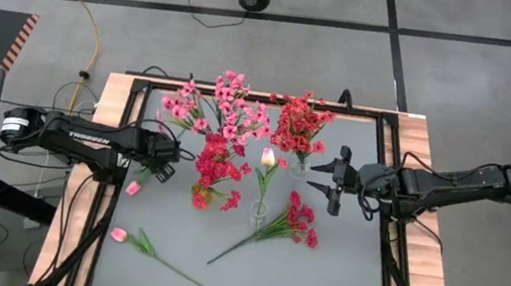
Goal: Sort flowers into vase by color
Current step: Put the top light pink flower into the bottom transparent vase
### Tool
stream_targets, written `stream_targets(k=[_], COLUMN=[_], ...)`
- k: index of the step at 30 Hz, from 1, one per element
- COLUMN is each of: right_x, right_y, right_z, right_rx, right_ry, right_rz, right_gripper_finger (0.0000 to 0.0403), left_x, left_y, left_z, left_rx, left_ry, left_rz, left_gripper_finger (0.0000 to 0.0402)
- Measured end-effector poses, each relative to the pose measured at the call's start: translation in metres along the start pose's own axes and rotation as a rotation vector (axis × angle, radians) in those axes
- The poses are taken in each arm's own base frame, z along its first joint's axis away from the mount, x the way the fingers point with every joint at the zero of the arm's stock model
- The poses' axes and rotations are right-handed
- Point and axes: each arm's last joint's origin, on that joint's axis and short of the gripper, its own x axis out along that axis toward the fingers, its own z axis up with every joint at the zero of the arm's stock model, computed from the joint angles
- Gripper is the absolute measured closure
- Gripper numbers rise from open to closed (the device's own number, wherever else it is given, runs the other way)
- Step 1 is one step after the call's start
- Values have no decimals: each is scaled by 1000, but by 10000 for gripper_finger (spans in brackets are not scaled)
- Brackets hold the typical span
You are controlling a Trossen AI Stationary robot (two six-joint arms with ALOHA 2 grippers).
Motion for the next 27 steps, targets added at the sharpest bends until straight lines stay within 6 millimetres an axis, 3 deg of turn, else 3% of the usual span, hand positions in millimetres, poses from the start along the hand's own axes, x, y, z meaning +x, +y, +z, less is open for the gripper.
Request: stream_targets(k=[6, 16, 27], right_x=[0, 0, 0], right_y=[0, 0, 0], right_z=[0, 0, 0], right_rx=[0, 0, -1], right_ry=[0, 0, 1], right_rz=[0, 0, -1], right_gripper_finger=[186, 186, 186], left_x=[0, 0, -24], left_y=[0, -1, -4], left_z=[0, -1, 7], left_rx=[-3, -26, -38], left_ry=[-1, 25, 63], left_rz=[-2, -29, -44], left_gripper_finger=[285, 390, 399])
